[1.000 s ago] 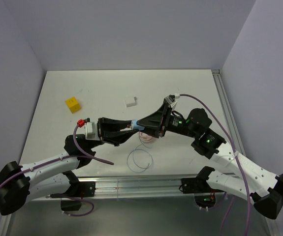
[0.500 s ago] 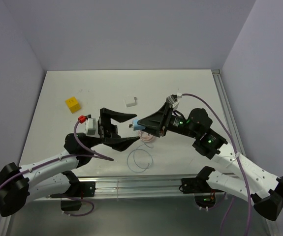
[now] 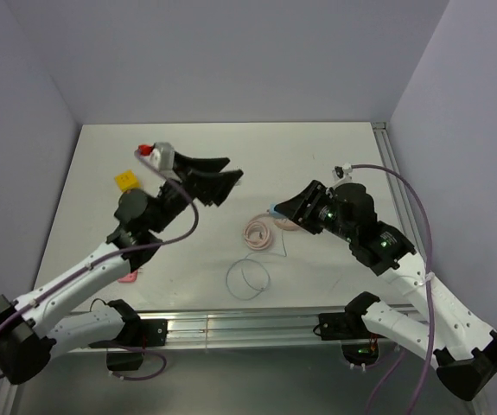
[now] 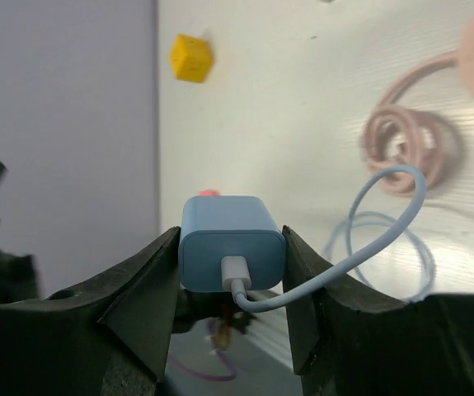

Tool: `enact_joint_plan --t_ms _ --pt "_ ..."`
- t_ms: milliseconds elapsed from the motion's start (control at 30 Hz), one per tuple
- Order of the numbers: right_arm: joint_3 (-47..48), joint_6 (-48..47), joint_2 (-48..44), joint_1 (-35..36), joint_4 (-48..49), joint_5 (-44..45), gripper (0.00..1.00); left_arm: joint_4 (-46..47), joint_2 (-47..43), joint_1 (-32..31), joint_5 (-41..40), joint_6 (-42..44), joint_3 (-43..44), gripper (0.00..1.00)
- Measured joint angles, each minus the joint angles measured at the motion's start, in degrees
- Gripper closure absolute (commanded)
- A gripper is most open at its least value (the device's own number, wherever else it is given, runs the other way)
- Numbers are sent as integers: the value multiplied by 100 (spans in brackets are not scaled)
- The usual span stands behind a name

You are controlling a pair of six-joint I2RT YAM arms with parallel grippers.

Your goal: Insert the plug

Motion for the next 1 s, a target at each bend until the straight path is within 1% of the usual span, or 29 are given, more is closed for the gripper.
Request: enact_joint_plan --t_ms 33,67,100,133,167,233,267,300,433,467,633,767,900,1000 --pt "46 -155 -7 -7 -162 114 100 -297 293 63 -114 -48 297 39" --pt "83 -308 -22 -13 -291 199 100 -487 507 103 -177 -76 479 47" --pt "103 -459 -48 -13 -404 282 100 -693 748 144 -227 -107 634 52" --pt "103 -553 -81 -20 -466 321 100 -925 1036 188 -229 -140 772 54" --pt "103 -649 -122 -33 -581 387 100 -1067 1285 205 -221 -153 876 62" --pt "72 -737 -267 -109 -678 439 100 -1325 1952 227 -144 -186 1139 70" --pt "44 -756 -337 -181 -710 444 100 -1458 2367 227 -61 -201 1307 78" --pt "-4 -774 -426 -264 -706 439 100 -1552 2688 232 -2 -214 1419 83" --pt "-61 -861 -496 -479 -949 455 100 -1823 3788 232 326 -236 1805 95" --pt "-61 -883 -468 -496 -1005 470 100 -1847 4030 232 407 -234 1930 99" --pt "-61 -988 -361 -520 -1322 649 100 -2004 5278 232 879 -192 2949 100" --pt "-63 -1045 -385 -525 -1386 675 100 -2081 6172 232 1327 -175 3823 100" --pt "-68 -1064 -385 -549 -1434 675 100 -2439 6977 229 1620 -175 4791 100" --pt "-81 -1064 -393 -555 -1453 675 100 -2568 7337 232 1727 -179 5104 99"
